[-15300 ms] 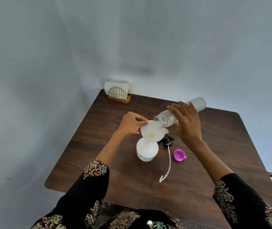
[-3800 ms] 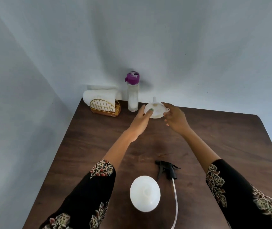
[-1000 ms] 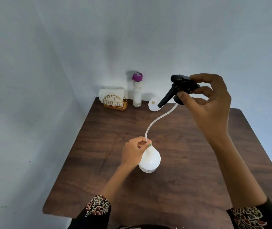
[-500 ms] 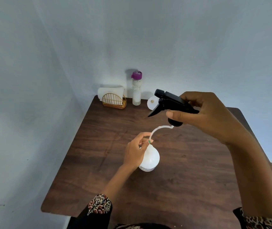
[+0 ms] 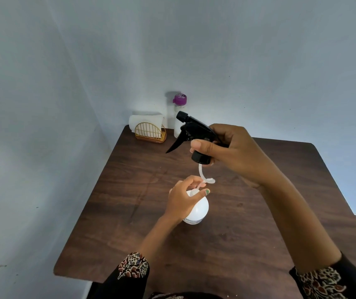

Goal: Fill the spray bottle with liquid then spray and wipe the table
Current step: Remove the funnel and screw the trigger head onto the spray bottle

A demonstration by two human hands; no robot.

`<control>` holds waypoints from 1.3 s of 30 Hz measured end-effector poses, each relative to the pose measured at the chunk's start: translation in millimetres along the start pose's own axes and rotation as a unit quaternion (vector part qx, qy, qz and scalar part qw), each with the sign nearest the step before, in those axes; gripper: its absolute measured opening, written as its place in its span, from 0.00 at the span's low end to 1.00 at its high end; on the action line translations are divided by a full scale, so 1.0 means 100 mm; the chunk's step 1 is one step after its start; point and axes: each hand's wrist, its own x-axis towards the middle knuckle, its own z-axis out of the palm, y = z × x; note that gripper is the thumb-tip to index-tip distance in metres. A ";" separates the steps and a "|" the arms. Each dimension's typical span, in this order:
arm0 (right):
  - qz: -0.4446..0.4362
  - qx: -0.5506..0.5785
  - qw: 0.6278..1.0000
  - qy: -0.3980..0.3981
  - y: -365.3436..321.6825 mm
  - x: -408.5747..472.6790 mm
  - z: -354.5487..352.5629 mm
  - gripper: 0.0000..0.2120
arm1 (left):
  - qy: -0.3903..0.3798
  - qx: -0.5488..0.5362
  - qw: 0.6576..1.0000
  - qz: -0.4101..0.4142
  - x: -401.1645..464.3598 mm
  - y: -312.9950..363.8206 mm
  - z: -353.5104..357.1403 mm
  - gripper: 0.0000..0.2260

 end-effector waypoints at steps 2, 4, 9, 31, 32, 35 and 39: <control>-0.004 0.012 1.000 0.023 0.02 0.02 0.03 0.15 | 0.042 0.014 0.999 0.010 -0.02 0.00 0.00 0.13; -0.007 0.011 0.999 0.043 0.05 0.03 0.04 0.11 | 0.077 0.051 0.995 0.022 -0.02 -0.03 0.00 0.09; 0.000 -0.048 0.996 0.077 0.28 0.08 0.00 0.06 | 0.061 0.110 0.992 0.015 -0.10 -0.08 -0.03 0.08; 0.078 -0.268 0.959 0.049 1.53 -0.18 0.37 0.10 | 0.072 -0.033 0.995 -0.064 -0.23 -0.33 0.17 0.16; 0.079 -0.267 0.959 0.053 1.56 -0.20 0.38 0.11 | 0.074 -0.036 0.994 -0.065 -0.23 -0.33 0.17 0.18; 0.075 -0.283 0.954 0.063 1.61 -0.18 0.39 0.12 | 0.075 -0.021 0.994 -0.079 -0.24 -0.33 0.20 0.20; 0.058 -0.306 0.948 0.056 1.64 -0.14 0.40 0.11 | 0.072 0.000 0.992 -0.099 -0.25 -0.33 0.23 0.24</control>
